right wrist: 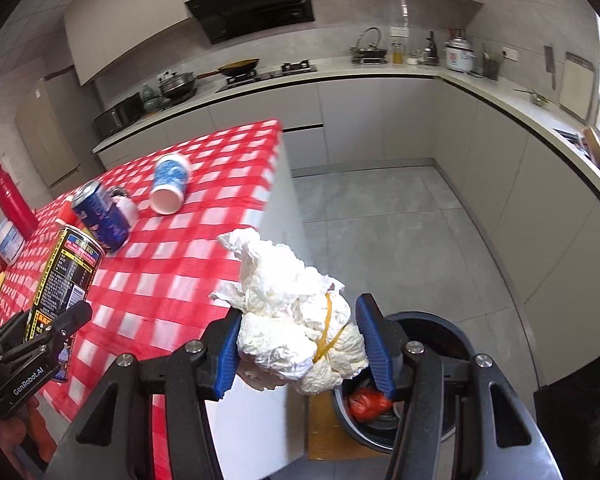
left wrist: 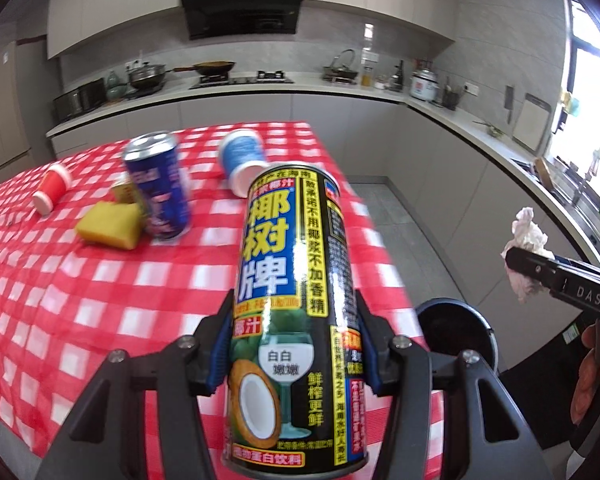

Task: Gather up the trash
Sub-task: 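Carry the tissue in the right tool and the can in the left tool over the bin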

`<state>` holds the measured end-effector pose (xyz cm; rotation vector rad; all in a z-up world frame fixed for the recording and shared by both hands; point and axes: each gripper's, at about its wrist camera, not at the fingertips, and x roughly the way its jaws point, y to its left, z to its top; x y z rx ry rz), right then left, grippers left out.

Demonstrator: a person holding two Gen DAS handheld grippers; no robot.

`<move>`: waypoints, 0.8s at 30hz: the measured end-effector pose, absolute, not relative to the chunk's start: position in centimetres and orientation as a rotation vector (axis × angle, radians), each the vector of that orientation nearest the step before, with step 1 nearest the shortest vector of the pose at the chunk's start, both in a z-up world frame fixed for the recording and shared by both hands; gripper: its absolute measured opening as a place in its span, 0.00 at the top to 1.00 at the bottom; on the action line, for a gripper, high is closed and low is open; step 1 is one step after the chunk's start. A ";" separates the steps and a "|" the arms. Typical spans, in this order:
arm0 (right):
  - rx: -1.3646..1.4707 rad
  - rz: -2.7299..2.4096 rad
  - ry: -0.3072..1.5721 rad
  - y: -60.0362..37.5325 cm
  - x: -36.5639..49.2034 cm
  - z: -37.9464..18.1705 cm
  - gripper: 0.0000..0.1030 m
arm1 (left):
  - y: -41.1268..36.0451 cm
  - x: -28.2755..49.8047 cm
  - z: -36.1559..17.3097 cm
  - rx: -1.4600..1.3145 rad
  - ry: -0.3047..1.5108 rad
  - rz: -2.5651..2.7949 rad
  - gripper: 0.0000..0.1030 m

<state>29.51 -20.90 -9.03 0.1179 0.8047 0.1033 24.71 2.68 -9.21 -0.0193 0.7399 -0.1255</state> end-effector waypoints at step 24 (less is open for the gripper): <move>0.150 -0.010 0.934 -39.2 28.2 -17.5 0.45 | -17.2 24.9 -15.7 0.009 0.832 -0.315 0.48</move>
